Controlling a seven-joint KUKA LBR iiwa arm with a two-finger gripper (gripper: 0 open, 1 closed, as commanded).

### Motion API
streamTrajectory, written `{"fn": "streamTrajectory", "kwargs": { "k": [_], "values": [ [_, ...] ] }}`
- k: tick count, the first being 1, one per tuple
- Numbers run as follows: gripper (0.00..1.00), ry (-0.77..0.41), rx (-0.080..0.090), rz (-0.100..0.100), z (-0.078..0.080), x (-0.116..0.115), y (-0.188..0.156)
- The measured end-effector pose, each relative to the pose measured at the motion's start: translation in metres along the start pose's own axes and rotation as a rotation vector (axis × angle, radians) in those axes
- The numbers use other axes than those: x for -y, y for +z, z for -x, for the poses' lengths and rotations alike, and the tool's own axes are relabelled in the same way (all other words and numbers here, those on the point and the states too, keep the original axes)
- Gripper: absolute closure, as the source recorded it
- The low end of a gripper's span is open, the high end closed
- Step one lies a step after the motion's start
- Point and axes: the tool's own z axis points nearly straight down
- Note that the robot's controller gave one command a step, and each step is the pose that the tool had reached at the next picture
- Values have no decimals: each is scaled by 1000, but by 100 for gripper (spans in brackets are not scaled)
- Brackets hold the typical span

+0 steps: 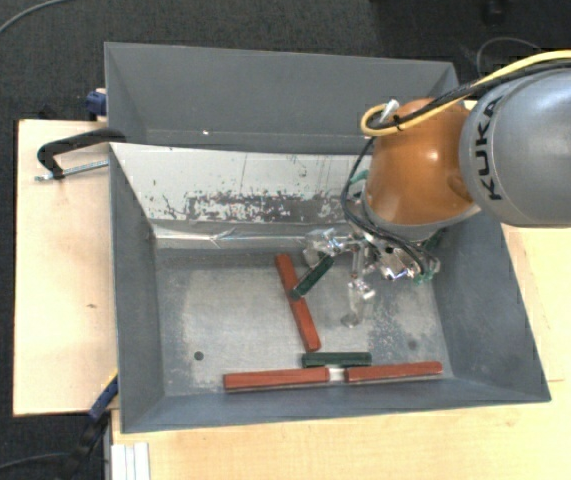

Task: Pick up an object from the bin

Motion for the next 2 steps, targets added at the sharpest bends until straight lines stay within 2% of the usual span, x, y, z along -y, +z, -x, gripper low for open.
{"fn": "streamTrajectory", "kwargs": {
  "k": [1, 2],
  "values": [
    [0, -491, 3, 0, 23, -6, 31],
    [100, -489, 10, -6, 26, -5, 27]
  ]
}}
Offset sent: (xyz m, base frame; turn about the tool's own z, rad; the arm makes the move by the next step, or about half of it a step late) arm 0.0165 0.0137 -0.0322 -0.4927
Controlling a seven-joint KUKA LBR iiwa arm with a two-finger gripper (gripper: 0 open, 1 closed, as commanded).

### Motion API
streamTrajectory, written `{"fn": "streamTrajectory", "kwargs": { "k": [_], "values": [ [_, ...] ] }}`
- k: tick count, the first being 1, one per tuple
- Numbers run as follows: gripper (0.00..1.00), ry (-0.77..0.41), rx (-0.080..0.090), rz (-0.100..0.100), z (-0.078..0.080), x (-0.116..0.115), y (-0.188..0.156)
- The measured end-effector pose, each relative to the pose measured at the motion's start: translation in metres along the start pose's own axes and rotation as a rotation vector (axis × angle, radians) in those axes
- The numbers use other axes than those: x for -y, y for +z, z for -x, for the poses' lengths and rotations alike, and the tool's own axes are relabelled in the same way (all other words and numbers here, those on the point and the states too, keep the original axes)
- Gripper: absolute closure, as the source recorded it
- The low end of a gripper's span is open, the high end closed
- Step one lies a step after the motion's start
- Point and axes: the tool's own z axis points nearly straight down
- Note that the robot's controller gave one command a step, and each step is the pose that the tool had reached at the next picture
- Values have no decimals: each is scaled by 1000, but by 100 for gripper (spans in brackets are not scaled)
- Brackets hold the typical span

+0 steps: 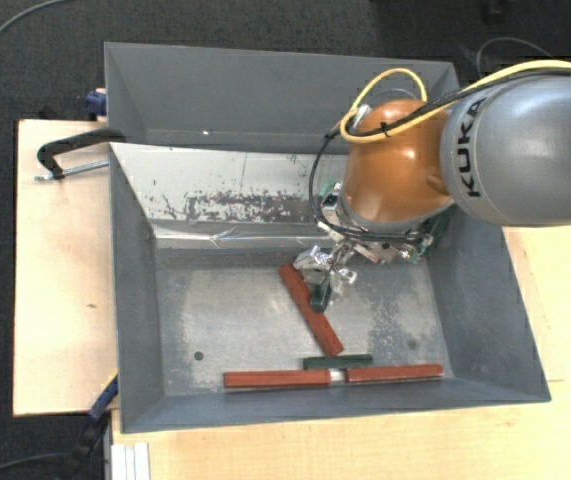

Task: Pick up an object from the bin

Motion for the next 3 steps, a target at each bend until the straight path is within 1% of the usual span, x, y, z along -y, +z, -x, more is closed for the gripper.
{"fn": "streamTrajectory", "kwargs": {
  "k": [1, 2, 3],
  "values": [
    [100, -632, -9, 17, -36, -7, 5],
    [100, -760, -4, 13, -38, -44, -141],
    [100, -975, -8, 27, -61, -59, -27]
  ]
}}
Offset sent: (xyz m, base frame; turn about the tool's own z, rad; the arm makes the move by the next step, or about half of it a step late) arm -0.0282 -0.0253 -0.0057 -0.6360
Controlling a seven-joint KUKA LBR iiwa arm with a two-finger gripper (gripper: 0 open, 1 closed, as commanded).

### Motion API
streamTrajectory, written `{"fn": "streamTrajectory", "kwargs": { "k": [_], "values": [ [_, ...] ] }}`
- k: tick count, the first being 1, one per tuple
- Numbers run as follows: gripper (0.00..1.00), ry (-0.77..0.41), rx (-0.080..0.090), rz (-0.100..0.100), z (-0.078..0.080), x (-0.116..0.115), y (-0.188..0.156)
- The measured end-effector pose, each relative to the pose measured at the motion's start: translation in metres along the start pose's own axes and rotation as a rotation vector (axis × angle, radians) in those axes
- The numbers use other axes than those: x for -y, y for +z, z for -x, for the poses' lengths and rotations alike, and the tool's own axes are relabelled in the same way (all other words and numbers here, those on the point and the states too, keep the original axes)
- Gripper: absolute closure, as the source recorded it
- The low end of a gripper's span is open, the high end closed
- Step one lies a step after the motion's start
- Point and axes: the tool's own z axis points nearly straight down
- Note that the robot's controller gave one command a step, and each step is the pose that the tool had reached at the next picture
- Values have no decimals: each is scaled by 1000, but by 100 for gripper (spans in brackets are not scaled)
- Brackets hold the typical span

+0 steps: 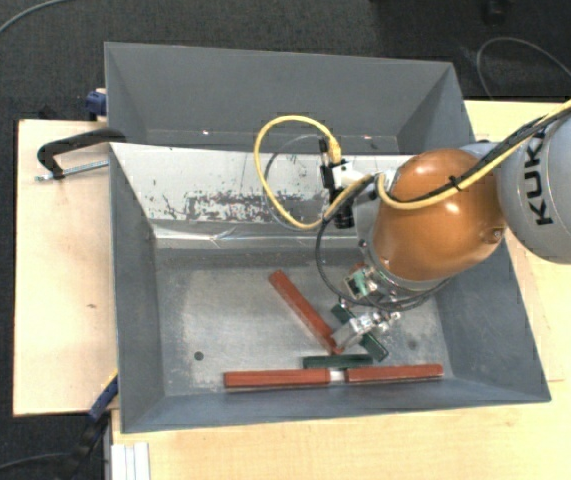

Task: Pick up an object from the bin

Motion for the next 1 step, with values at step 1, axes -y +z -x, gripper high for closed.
{"fn": "streamTrajectory", "kwargs": {
  "k": [1],
  "values": [
    [100, 33, -6, -18, -44, -14, -108]
  ]
}}
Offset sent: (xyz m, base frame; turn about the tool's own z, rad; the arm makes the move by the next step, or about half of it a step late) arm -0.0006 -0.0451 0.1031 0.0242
